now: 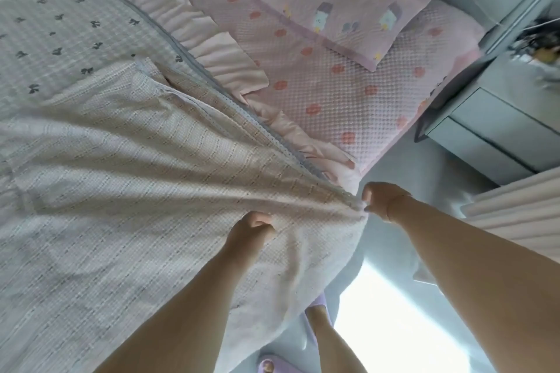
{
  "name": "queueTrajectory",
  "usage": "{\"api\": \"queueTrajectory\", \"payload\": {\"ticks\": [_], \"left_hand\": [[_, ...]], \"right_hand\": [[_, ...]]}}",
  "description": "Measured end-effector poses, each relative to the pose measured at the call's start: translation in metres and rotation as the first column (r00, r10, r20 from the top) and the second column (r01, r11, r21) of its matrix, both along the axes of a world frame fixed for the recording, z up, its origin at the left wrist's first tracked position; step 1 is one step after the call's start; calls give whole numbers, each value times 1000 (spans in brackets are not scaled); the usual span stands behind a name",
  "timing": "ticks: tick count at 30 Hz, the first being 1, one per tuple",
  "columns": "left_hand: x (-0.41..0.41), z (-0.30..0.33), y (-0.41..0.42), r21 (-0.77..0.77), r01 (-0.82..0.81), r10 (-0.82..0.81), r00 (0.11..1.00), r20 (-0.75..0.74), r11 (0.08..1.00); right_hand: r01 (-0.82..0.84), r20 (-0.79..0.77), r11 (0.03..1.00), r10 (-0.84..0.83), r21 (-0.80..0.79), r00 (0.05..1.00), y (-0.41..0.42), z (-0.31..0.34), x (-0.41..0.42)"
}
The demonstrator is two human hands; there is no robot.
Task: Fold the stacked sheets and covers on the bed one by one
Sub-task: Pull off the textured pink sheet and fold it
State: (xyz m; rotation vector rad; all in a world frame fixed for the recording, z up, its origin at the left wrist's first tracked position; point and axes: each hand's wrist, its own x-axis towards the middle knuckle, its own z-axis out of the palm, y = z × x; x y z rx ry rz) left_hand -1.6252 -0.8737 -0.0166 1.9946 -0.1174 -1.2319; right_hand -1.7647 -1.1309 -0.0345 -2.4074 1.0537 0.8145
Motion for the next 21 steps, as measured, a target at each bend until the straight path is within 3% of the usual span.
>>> {"api": "queueTrajectory", "payload": {"ticks": [4,11,21], "left_hand": [[-2,1,16,2,-1,1,1000,27,1000],[13,8,48,16,-47,46,997,65,999],[78,46,107,-22,-214,215,968,126,977]], "right_hand": [[67,42,998,-66,-23,997,13,-1,7],[31,101,998,-37,59,994,39,16,41],[-85,191,991,65,99,979,74,69,176]]}}
